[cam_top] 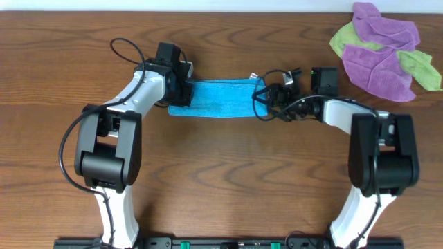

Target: Fold the cloth

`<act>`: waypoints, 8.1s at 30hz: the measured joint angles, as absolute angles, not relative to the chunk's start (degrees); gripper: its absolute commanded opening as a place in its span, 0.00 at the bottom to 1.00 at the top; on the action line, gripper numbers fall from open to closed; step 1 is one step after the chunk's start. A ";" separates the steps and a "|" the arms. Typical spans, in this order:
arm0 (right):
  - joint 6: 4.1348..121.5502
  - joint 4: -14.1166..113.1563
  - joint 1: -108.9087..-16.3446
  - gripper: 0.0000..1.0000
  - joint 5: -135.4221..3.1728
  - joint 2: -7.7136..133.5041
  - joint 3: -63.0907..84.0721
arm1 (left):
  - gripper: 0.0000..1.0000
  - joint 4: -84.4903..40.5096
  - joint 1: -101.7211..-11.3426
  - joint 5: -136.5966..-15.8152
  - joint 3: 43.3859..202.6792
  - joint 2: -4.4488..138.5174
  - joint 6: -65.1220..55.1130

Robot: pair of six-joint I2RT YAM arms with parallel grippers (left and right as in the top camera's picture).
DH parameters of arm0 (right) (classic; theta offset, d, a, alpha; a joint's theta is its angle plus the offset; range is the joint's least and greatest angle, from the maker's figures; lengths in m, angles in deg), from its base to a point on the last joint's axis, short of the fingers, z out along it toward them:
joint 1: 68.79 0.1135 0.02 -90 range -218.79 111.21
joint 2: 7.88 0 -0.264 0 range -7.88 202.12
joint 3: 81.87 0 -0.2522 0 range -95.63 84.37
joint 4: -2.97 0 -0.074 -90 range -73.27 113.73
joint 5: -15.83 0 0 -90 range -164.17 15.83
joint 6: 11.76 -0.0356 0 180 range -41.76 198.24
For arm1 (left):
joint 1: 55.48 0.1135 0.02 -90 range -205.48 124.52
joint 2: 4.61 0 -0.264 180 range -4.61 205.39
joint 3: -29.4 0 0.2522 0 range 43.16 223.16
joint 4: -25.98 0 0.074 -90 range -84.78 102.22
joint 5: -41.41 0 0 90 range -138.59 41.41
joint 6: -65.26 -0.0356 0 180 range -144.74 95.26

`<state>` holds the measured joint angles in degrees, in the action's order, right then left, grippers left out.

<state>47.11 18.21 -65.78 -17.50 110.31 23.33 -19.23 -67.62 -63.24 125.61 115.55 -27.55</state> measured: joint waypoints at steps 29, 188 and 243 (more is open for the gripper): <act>37.23 7.87 -62.11 0.54 -25.13 113.16 22.74 | 0.06 -19.25 -67.62 -63.27 125.61 115.55 -27.59; 46.97 25.84 -38.64 0.01 -50.68 105.33 10.94 | 0.06 -13.35 -69.96 -70.83 125.96 117.80 -21.28; 43.39 16.18 -37.70 0.99 -39.71 111.28 7.44 | 0.06 -15.47 -54.12 -74.61 125.96 101.82 -21.43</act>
<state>43.39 16.18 -37.70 -39.71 111.28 7.44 -15.47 -54.12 -74.61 125.96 101.82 -21.43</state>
